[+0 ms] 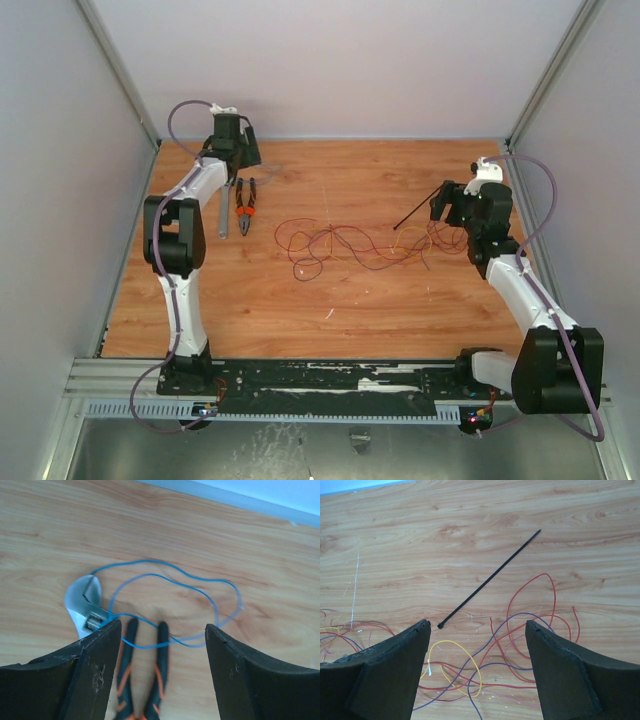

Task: Zip-tie the wires
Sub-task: Pick up the cable at the center of the board.

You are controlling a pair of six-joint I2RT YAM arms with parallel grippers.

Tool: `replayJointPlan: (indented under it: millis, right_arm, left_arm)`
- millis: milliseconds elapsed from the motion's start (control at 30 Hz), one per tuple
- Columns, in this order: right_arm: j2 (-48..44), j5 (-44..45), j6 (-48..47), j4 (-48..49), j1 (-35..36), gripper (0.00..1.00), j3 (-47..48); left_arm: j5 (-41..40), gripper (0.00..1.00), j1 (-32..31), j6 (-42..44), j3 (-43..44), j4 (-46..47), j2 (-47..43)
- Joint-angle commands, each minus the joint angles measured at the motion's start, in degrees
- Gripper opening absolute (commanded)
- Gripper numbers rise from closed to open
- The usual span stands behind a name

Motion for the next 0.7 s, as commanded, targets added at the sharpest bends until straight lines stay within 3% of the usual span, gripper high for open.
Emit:
replayJointPlan:
  millis: [0, 400, 533, 667]
  right_arm:
    - [-0.7, 0.6, -0.3, 1.7, -0.4, 0.78, -0.2]
    - [0.2, 3.0, -0.6, 2.6, -0.4, 0.78, -0.1]
    - [0.4, 3.2, -0.5, 2.9, -0.3, 0.78, -0.2]
    - [0.8, 3.2, -0.5, 2.9, -0.4, 0.78, 0.0]
  left_arm:
    - [1.5, 0.72, 4.9, -1.3, 6.2, -2.9, 5.4]
    - [10.8, 0.65, 7.6, -1.5, 10.5, -1.7, 12.4]
    - [12.5, 0.55, 7.6, -1.7, 11.2, -1.5, 14.0]
    - [14.2, 0.34, 7.6, -1.7, 11.2, -1.5, 14.3]
